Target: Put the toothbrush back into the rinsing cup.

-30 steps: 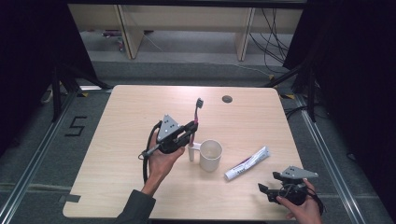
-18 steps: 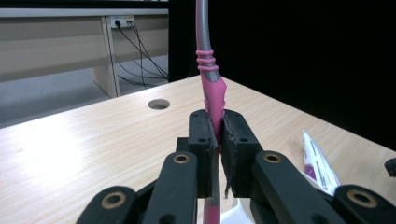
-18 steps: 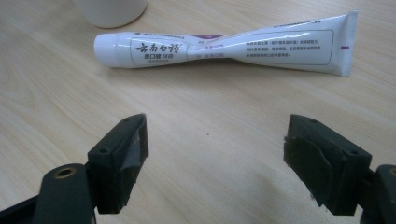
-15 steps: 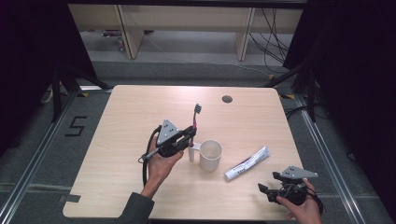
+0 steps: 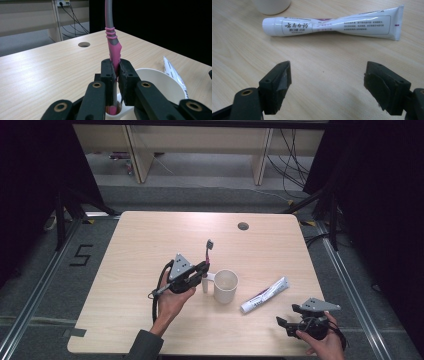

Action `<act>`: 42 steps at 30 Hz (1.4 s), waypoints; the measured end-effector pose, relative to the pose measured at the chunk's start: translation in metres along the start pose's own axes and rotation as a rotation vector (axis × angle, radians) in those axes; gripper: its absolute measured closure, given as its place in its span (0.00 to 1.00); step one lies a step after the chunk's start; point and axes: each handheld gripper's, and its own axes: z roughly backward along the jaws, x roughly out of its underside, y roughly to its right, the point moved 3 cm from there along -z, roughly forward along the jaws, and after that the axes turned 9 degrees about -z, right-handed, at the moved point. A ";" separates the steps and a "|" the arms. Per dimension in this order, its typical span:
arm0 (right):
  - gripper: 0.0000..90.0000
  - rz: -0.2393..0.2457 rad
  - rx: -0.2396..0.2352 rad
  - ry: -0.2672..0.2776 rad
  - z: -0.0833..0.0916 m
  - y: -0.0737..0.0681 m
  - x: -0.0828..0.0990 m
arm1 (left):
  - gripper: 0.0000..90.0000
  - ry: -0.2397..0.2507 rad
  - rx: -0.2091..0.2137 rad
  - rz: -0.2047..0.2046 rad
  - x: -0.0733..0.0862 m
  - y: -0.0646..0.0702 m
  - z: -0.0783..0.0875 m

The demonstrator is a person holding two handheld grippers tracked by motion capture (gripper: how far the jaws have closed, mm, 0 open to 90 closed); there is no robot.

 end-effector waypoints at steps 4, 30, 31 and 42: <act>0.25 -0.001 -0.001 -0.001 0.000 0.000 0.000 | 0.91 -0.022 0.003 -0.013 0.006 0.001 0.000; 0.25 0.003 0.003 -0.001 0.000 0.000 0.000 | 0.84 -0.078 0.021 -0.022 0.019 0.003 0.004; 0.25 -0.013 -0.005 0.001 0.000 -0.002 0.000 | 0.82 -0.075 0.017 -0.020 0.019 0.003 0.005; 0.25 -0.033 -0.008 -0.008 0.000 -0.003 0.001 | 0.50 -0.063 -0.018 0.005 0.012 0.001 0.016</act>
